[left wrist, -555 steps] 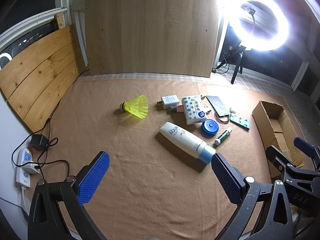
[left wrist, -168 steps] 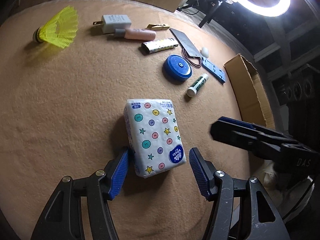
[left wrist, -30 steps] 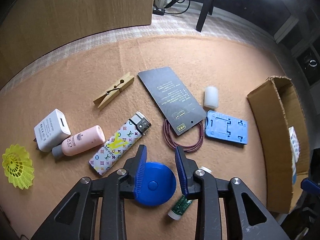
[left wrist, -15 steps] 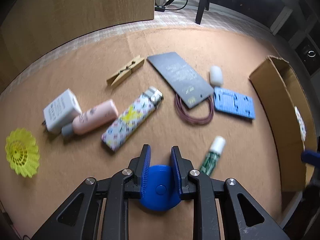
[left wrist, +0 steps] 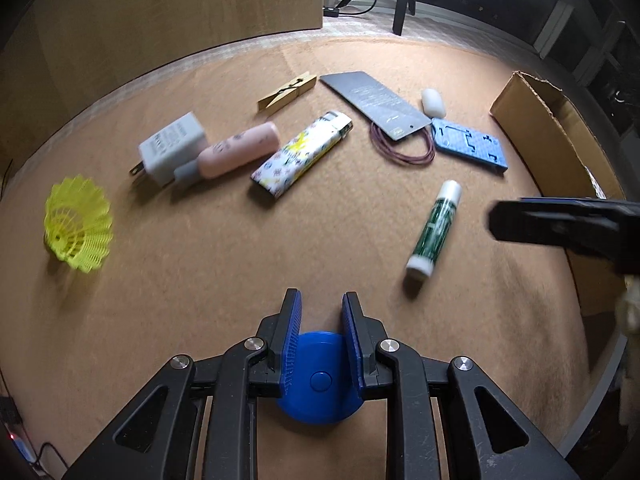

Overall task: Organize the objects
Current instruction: 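Grasp the green glue stick with the right tool while the left tool grasps the blue tape measure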

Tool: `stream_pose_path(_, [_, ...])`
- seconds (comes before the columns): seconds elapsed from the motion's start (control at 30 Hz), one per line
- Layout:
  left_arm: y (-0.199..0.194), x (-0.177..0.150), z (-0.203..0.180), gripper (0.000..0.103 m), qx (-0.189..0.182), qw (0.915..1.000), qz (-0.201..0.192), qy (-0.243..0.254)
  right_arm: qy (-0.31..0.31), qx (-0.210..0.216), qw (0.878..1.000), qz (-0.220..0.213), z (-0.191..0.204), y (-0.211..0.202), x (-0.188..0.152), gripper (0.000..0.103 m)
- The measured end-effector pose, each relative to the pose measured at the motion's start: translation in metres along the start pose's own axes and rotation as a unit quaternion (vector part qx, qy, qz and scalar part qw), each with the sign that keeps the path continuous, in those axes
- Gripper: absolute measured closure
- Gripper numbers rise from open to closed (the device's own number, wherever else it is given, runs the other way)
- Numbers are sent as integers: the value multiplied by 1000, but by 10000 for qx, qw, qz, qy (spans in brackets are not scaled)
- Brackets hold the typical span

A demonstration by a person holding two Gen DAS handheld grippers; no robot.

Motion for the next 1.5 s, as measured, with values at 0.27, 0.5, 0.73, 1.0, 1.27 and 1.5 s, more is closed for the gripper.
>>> stream_pose_path(0.27, [-19, -13, 15, 72, -111, 9992, -88, -380, 52, -171, 9995, 264, 6, 33, 2, 52])
stream_pose_path(0.5, [-42, -18, 26, 53, -156, 9980, -280, -537, -273, -346, 9986, 285, 22, 42, 9, 55])
stream_pose_path(0.73, [-50, -35, 25, 37, -189, 9984, -228, -484, -1071, -553, 9923, 299, 49, 49, 3, 63])
stream_pose_path(1.0, [-42, -46, 14, 37, -158, 9991, -90, -378, -1862, -786, 9791, 232, 63, 50, -5, 85])
stream_pose_path(1.27, [-27, -45, 8, 40, 59, 9996, 6, -294, -1882, -723, 9793, 158, 52, 39, -15, 89])
stream_pose_path(1.5, [-18, -41, 4, 49, 220, 9995, -43, -216, -1729, -697, 9824, 102, 35, 23, -30, 89])
Point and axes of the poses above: each gripper's, at about its wrist camera, not at the fingertips, and y roughly the way its jaws point, z to its left, x to its top, the point moved 5 cm from there along y, roughly the way its jaws point, and after that the axes turned 10 degrees about -z, right-handed, at the moved point
